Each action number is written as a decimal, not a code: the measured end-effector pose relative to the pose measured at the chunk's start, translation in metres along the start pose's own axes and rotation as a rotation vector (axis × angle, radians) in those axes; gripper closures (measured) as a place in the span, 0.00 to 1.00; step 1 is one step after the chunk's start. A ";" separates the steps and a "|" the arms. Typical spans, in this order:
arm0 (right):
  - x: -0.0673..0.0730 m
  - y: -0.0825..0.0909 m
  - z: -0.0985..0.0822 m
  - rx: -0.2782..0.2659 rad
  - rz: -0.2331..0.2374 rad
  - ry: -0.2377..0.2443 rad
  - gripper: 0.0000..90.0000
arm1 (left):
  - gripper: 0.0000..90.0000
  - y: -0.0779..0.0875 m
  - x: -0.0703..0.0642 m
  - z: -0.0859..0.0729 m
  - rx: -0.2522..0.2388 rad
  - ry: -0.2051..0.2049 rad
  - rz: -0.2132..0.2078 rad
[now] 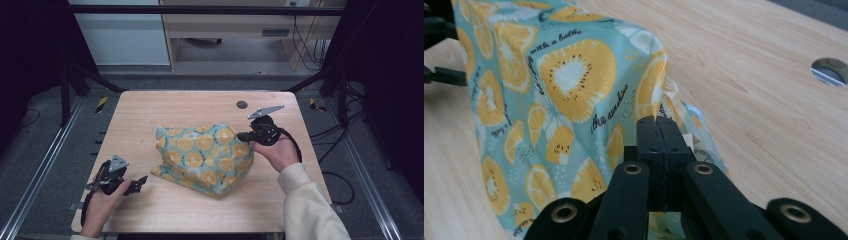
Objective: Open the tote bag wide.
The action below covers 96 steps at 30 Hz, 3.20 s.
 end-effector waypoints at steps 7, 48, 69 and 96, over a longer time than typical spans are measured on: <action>0.019 0.016 0.004 -0.072 0.008 0.039 1.00 | 0.09 0.001 -0.001 0.000 -0.002 -0.006 0.002; 0.110 0.004 -0.059 -0.089 0.142 0.234 1.00 | 0.23 0.062 -0.001 0.084 -0.063 -0.145 0.007; 0.109 -0.005 -0.068 -0.080 0.151 0.229 1.00 | 0.28 0.015 -0.017 0.144 0.131 -0.253 -0.056; 0.107 -0.007 -0.070 -0.076 0.149 0.217 1.00 | 0.94 0.019 -0.033 0.108 0.126 -0.299 -0.119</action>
Point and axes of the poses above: each handheld gripper's, and its own axes: y roughly backward along the jaws, z roughly out of its top, x roughly to its left, the point moved 8 cm from there along -y, roughly forward along the jaws, and after that the axes turned 15 degrees about x, right-handed, at the moved point
